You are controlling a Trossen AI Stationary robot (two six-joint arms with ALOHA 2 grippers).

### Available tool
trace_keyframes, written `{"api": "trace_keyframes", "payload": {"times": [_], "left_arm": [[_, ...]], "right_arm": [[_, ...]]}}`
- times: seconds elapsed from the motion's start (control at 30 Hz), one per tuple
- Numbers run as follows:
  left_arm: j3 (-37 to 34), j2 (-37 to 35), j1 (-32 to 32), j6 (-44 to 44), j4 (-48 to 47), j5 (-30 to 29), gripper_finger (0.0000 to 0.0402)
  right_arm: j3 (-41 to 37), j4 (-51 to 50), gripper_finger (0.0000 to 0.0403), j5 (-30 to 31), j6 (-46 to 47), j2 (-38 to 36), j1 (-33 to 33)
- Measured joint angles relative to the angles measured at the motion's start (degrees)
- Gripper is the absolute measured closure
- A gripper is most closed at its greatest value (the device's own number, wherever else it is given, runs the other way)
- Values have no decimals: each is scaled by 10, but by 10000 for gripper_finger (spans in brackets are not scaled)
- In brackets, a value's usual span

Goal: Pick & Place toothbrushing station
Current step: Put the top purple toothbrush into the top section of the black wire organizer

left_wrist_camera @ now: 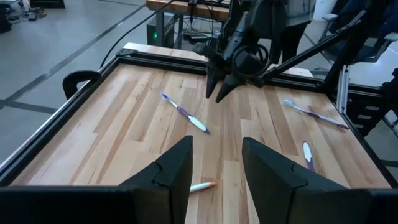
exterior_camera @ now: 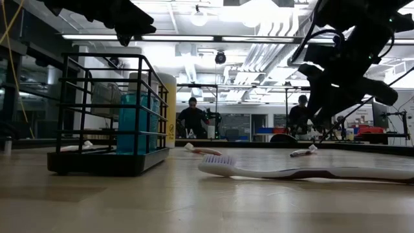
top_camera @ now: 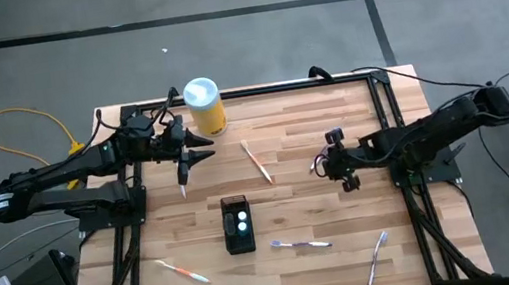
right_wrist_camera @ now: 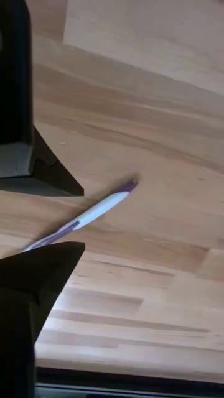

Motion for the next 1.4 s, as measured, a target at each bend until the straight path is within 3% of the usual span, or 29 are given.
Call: {"api": "trace_keyframes", "payload": {"times": [0.13,0.27,0.47,0.63,0.9,1.07,1.23,1.4], "left_arm": [[0,0,0,0,0,0,266],[0,0,0,0,0,0,266],[0,0,0,0,0,0,266],[0,0,0,0,0,0,266],[0,0,0,0,0,0,266],[0,0,0,0,0,0,266],[0,0,0,0,0,0,266],[0,0,0,0,0,0,266]], "right_arm": [[0,-7,289,31,-29,0,-1],[0,-9,288,18,-32,0,-21],[0,13,292,-37,37,0,-52],[0,68,291,-39,101,0,-58],[2,62,288,-41,213,0,-116],[59,26,283,-52,112,0,-126],[145,-97,280,-50,-14,31,-125],[168,-160,282,14,-132,61,-125]]}}
